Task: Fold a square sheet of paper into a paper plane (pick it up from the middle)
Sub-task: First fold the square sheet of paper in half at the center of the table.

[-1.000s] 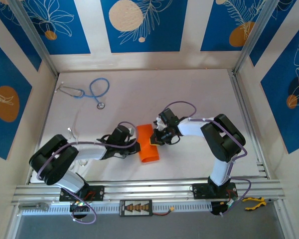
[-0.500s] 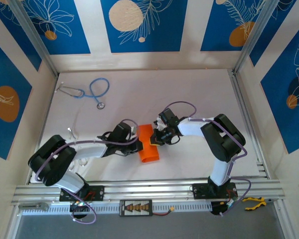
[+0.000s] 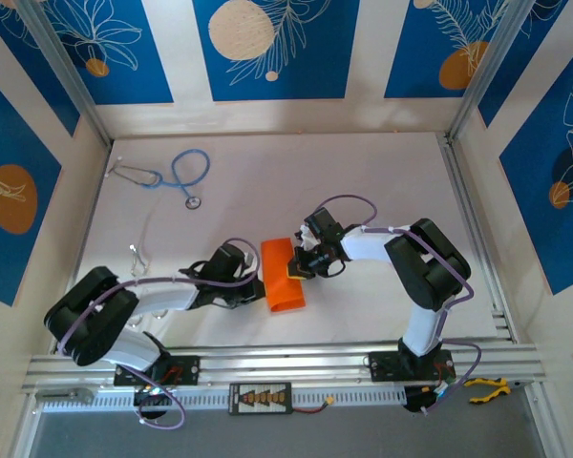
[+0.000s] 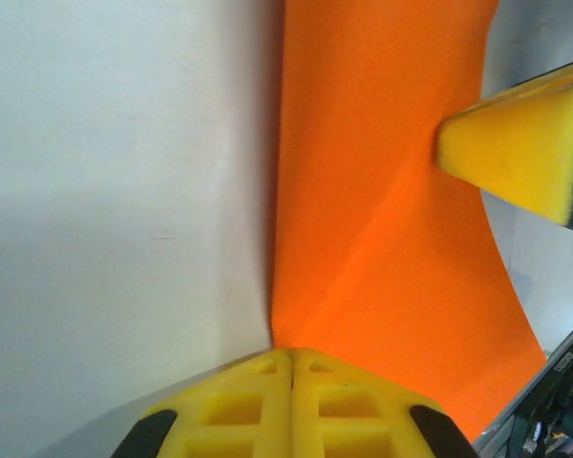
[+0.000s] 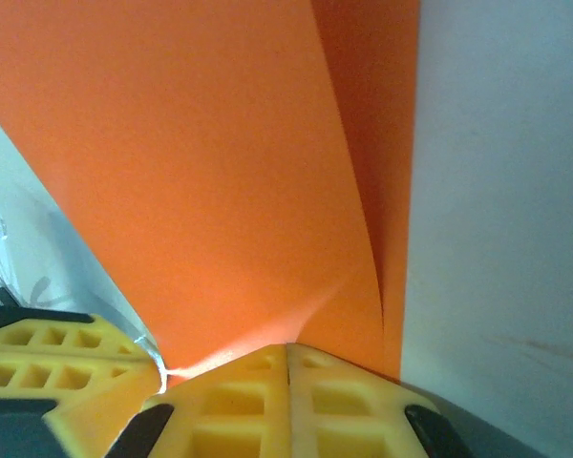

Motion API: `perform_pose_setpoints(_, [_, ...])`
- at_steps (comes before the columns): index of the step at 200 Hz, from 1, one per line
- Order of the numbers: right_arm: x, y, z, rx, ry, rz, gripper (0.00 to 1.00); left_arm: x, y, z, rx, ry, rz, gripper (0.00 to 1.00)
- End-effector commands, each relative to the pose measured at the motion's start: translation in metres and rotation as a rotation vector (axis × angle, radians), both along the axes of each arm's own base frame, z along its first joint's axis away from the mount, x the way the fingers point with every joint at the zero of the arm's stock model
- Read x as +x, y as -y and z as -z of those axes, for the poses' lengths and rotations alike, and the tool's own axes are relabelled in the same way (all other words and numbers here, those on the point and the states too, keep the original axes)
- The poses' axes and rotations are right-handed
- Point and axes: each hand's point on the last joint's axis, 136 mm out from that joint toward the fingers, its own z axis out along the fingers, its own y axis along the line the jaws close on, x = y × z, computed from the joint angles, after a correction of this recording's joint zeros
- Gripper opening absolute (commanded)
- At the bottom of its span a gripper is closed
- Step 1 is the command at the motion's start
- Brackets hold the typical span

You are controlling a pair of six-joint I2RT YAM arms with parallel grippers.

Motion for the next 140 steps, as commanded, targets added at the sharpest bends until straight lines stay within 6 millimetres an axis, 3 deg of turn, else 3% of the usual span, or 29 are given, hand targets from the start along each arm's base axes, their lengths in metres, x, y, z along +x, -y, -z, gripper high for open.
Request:
perform_pose_setpoints(1, [-0.023,0.031,0.037,-0.17,-0.089,0.035,0.0,0.007,0.01,-0.027,-0.017,0.041,0.027,0.0])
perform_pose_setpoints(28, [-0.022,0.032,0.037,-0.171,-0.089,0.039,0.0,0.01,0.02,-0.036,-0.066,0.052,0.044,0.0])
perform_pose_setpoints(94, [-0.022,0.031,0.037,-0.173,-0.09,0.036,0.0,-0.004,0.032,-0.007,-0.122,-0.02,0.065,0.0])
perform_pose_setpoints(116, [-0.022,0.031,0.038,-0.174,-0.09,0.035,0.0,-0.012,0.025,0.01,-0.076,-0.051,0.067,0.0])
perform_pose_setpoints(140, [-0.023,0.032,0.039,-0.179,-0.093,0.036,0.0,-0.028,0.002,0.035,0.056,-0.097,0.075,0.0])
